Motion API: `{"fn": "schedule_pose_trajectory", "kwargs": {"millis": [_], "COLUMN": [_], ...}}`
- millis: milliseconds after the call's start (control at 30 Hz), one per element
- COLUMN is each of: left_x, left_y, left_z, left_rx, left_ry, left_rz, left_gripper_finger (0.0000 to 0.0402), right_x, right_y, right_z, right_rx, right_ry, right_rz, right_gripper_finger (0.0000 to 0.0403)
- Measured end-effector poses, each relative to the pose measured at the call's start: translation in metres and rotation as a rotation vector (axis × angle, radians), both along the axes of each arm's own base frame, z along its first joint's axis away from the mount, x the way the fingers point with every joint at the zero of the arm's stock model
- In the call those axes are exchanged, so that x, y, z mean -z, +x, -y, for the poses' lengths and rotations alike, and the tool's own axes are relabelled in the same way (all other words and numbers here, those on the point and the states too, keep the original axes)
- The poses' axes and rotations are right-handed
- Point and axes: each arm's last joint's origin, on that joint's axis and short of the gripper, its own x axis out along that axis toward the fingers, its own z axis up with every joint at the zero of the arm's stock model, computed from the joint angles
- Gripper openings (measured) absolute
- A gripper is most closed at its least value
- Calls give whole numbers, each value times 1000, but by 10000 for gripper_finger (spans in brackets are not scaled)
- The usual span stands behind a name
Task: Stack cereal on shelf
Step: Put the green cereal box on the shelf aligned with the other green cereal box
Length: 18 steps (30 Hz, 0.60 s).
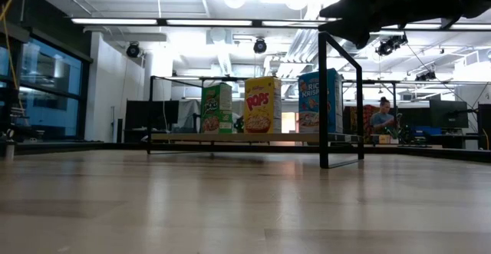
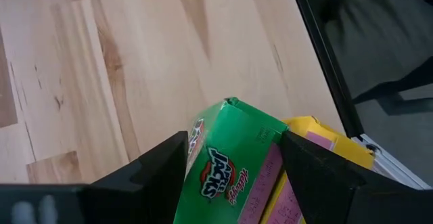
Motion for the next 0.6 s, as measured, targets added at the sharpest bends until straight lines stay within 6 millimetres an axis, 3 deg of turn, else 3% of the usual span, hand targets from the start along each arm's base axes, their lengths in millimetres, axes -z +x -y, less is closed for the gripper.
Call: {"fn": "schedule_pose_trajectory", "kwargs": {"millis": [600], "left_x": [1], "left_y": [12], "left_z": [-17], "left_rx": [-84], "left_ry": [184], "left_rz": [112], "left_gripper_finger": [227], "right_x": [0], "right_y": [0], "right_z": [0], "right_rx": [3], "right_ry": [1], "right_rz": [-3], "right_gripper_finger": [240]}}
